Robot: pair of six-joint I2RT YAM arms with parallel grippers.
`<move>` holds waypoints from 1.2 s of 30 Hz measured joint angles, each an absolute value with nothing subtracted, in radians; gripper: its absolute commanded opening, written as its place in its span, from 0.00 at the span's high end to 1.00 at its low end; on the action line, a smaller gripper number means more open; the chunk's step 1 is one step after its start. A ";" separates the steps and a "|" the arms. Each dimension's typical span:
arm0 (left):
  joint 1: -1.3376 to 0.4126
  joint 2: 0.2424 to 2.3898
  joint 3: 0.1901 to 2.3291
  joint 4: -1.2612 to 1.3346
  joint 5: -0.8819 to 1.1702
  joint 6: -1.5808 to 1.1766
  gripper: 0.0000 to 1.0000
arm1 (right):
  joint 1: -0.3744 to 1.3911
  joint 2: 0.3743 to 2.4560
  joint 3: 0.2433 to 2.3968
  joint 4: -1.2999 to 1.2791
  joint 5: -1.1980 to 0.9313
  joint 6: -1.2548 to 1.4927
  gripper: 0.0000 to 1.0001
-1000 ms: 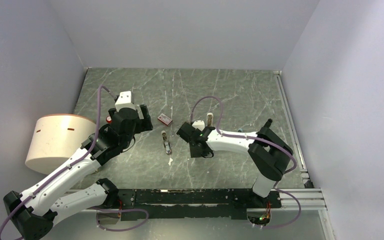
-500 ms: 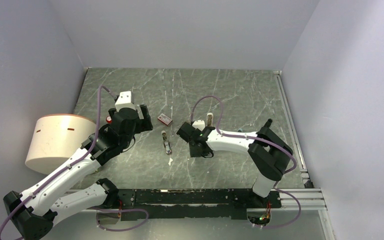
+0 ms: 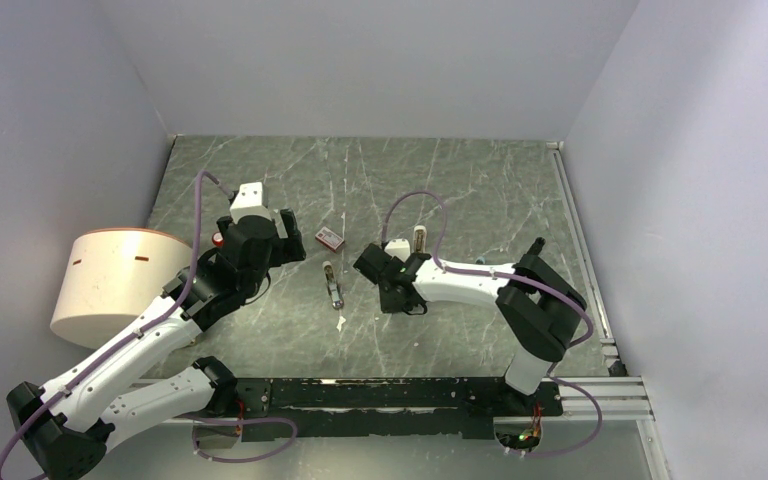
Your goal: Load the staples into the stapler
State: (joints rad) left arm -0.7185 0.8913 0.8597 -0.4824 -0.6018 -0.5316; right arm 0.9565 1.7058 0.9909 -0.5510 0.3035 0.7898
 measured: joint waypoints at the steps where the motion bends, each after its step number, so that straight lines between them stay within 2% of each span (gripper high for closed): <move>1: -0.719 0.891 0.860 -0.482 -0.602 -0.532 0.09 | 0.957 1.705 0.991 -0.551 0.304 0.790 0.79; 9: -0.719 0.891 0.860 -0.482 -0.602 -0.532 0.09 | 0.949 1.655 0.966 -0.575 0.350 0.804 0.79; 15: -0.719 0.892 0.860 -0.482 -0.600 -0.532 0.09 | 0.906 1.479 0.926 -0.610 0.430 0.839 0.78; 23: -0.719 0.898 0.860 -0.476 -0.594 -0.532 0.09 | 0.694 1.297 0.797 -0.642 0.501 0.863 0.77; 30: -0.719 0.902 0.860 -0.476 -0.588 -0.532 0.09 | 0.525 1.271 0.730 -0.645 0.508 0.826 0.76; 36: -0.719 0.903 0.860 -0.476 -0.585 -0.532 0.09 | 0.459 1.271 0.698 -0.607 0.485 0.799 0.77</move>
State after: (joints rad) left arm -0.7185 0.9028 0.8597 -0.4755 -0.5854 -0.5316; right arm 0.4591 1.2713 0.6983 -0.6067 0.4847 0.7990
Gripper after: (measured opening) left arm 0.911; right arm 0.239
